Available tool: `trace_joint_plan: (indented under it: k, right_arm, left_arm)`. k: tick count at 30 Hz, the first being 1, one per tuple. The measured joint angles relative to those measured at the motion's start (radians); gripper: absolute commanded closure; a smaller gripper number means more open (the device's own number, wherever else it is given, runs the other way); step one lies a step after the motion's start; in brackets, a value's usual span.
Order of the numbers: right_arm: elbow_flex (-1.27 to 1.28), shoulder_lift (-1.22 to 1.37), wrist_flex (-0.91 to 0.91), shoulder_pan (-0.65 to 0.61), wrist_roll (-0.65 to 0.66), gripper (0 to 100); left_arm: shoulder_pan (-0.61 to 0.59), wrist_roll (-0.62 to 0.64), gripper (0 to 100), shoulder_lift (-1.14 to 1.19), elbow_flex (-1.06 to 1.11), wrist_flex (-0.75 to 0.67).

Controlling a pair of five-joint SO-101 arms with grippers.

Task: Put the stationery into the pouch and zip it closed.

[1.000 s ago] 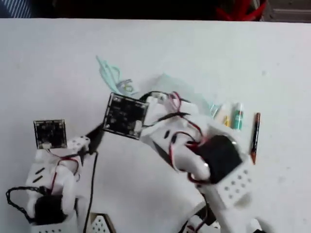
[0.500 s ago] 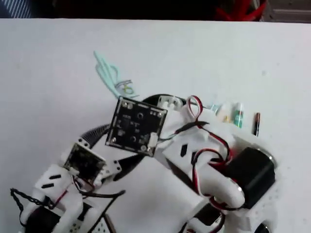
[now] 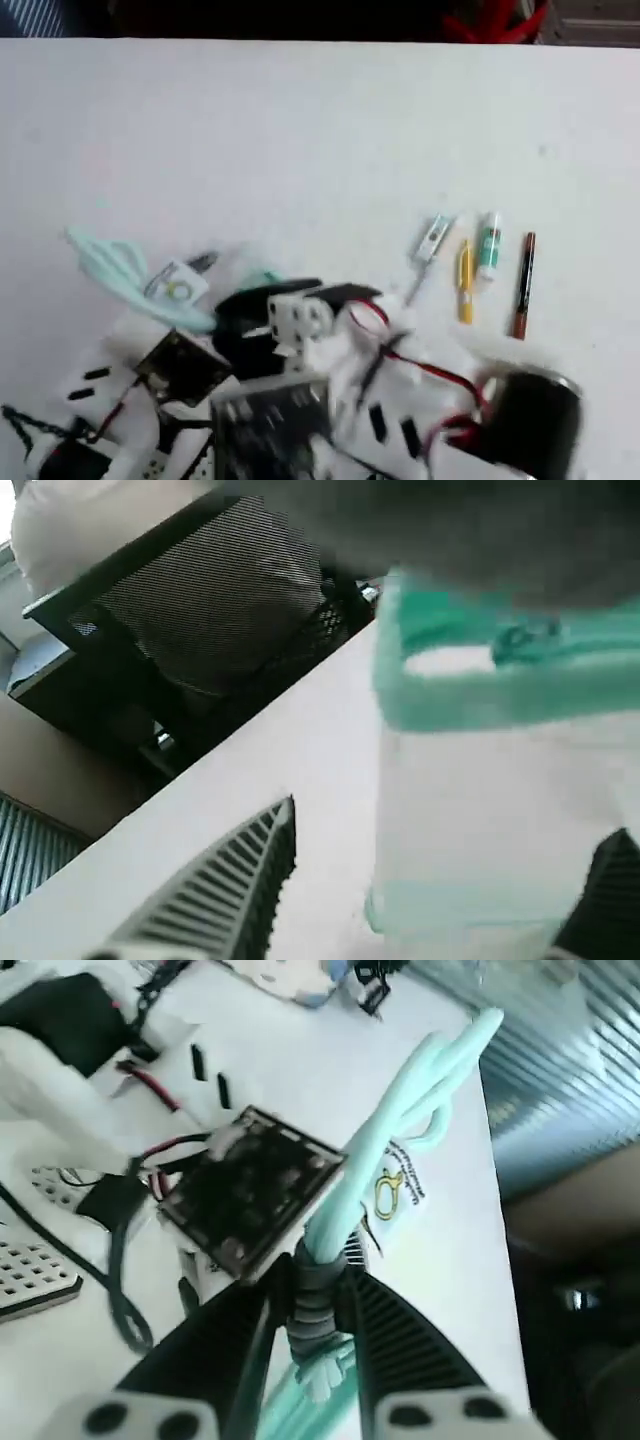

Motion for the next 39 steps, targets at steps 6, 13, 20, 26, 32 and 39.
trace_joint_plan:
  k: [6, 13, 20, 26, 32, 39]
  right_arm:
    - [0.006, -0.074, 0.002, -0.021, 0.051, 98.1]
    - [0.057, -0.106, 0.002, -0.061, 0.057, 98.0]
    - [0.051, -0.106, 0.002, -0.048, 0.074, 98.0]
    - [0.074, -0.112, -0.06, 0.089, 0.075, 98.0]
    - [0.152, -0.051, -0.176, 0.235, 0.009, 98.0]
    - [0.16, 0.003, -0.267, 0.402, -0.011, 98.0]
  left_arm:
    - [-0.038, -0.017, 56, 0.0, -0.038, 0.044]
    - [0.106, -0.097, 56, 0.0, -0.038, 0.107]
    - [0.261, -0.103, 75, 0.0, -0.038, 0.14]
    - [0.273, -0.103, 97, 0.0, -0.025, 0.08]
    - [0.25, -0.091, 96, 0.002, 0.1, -0.097]
    - [0.193, 0.203, 97, 0.014, 0.275, -0.425]
